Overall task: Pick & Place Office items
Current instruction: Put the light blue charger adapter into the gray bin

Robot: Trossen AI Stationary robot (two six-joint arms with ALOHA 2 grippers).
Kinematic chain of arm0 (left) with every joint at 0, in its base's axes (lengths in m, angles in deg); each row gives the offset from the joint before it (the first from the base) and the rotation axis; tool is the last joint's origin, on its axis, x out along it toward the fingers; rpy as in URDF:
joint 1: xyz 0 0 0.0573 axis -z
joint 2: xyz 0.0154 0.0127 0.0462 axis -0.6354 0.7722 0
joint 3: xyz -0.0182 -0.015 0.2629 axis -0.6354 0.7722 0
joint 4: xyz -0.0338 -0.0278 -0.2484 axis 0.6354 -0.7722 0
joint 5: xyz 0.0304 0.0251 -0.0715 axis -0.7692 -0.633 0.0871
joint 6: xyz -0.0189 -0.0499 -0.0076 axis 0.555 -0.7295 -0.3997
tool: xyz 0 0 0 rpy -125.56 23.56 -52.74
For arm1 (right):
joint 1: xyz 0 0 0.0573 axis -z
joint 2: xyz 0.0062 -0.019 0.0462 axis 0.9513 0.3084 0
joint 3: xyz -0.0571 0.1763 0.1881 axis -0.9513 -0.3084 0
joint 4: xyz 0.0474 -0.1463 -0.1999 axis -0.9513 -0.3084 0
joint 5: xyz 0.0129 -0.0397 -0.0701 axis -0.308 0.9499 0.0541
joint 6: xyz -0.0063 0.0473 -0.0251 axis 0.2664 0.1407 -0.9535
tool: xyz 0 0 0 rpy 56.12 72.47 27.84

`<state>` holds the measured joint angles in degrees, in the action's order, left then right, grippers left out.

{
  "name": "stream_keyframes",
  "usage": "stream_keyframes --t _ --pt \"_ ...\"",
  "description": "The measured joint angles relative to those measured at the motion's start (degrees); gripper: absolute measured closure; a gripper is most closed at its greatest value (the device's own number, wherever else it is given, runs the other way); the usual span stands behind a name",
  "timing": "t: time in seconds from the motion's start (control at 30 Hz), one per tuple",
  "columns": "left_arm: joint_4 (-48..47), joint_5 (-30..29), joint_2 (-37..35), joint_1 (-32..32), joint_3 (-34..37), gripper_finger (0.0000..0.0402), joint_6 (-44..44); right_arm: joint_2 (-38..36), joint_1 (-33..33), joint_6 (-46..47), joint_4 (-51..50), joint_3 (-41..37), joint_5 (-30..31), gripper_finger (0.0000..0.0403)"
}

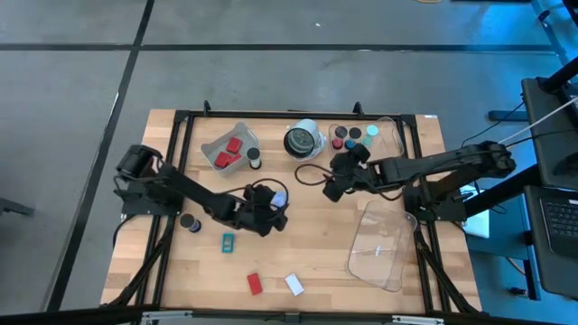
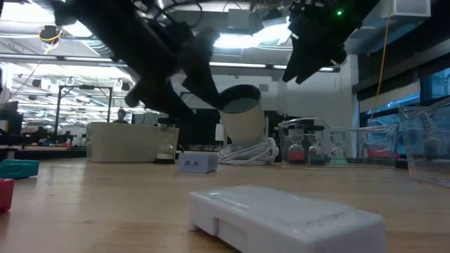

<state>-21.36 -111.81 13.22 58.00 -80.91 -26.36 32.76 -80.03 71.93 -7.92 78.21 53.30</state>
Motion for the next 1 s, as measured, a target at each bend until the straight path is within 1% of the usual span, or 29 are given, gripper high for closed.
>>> stream_keyframes --t 0.17,0.37,0.47,0.67,0.83,1.0 --pt "0.7 -0.3 3.7 -1.3 0.0 0.0103 -0.1 -0.1 0.0 -1.3 0.0 0.0 0.0 0.0060" --pt "0.5 -1.3 7.1 -2.1 0.0 0.0103 -2.2 -0.1 0.0 -1.5 0.0 0.0 0.0 0.0060" --pt "0.7 -2.0 8.3 -2.5 0.0 0.0103 -2.4 -0.1 0.0 -1.8 0.1 0.0 0.0 0.0060" --pt "0.2 -1.5 8.8 -3.4 0.0 0.0103 -3.0 -0.1 0.0 -1.9 0.1 0.0 0.2 0.0060" --pt "-1.9 1.0 8.8 -3.9 0.0 0.0103 -4.1 -0.1 0.0 -2.0 0.1 0.0 0.2 0.0060" --pt "-2.1 5.2 9.1 -4.5 0.0 0.0103 -4.5 -0.1 0.0 -2.0 0.1 0.0 0.6 0.0060"
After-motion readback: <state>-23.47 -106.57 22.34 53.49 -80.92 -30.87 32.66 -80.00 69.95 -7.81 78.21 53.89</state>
